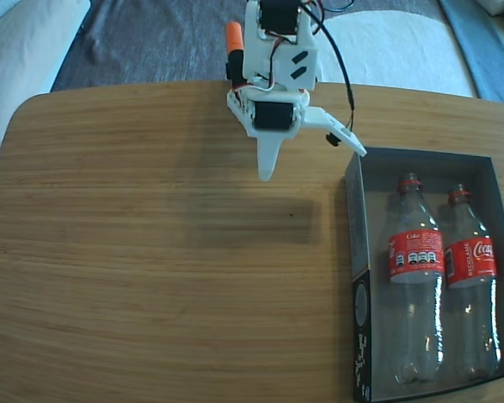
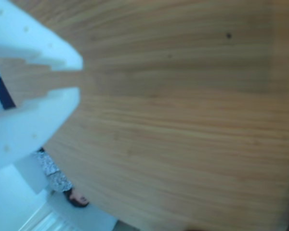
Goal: Grasp the bottles and put them in the box.
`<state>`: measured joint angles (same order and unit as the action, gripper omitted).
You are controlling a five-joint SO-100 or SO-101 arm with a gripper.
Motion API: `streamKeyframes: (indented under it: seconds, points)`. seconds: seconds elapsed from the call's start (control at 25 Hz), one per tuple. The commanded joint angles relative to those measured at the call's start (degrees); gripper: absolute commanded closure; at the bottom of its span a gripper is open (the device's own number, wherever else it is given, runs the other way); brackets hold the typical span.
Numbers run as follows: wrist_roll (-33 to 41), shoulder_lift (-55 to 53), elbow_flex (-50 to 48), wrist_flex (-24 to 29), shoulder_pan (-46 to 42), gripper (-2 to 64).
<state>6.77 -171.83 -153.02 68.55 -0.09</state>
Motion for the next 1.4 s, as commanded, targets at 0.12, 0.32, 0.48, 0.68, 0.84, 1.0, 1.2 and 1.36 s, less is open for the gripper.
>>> streamKeyframes:
  seconds: [0.12,0.32,0.48,0.68,0.84,1.0,1.2,1.36]
  points:
    - [0.88,-4.66,-3.78,-0.62,0.62,61.8]
    - [6.50,-6.68,-5.63,0.18,0.62,61.8]
    - [6.06,-8.09,-5.89,0.97,0.70,61.9]
    - [6.06,-8.70,-5.98,1.14,0.70,61.9]
    - [6.59,-8.70,-5.98,1.14,0.70,61.9]
    - [6.59,-9.58,-6.24,1.14,0.62,61.9]
    - [6.59,-11.69,-6.86,1.14,0.62,61.9]
    - [6.59,-13.89,-7.47,1.14,0.62,61.9]
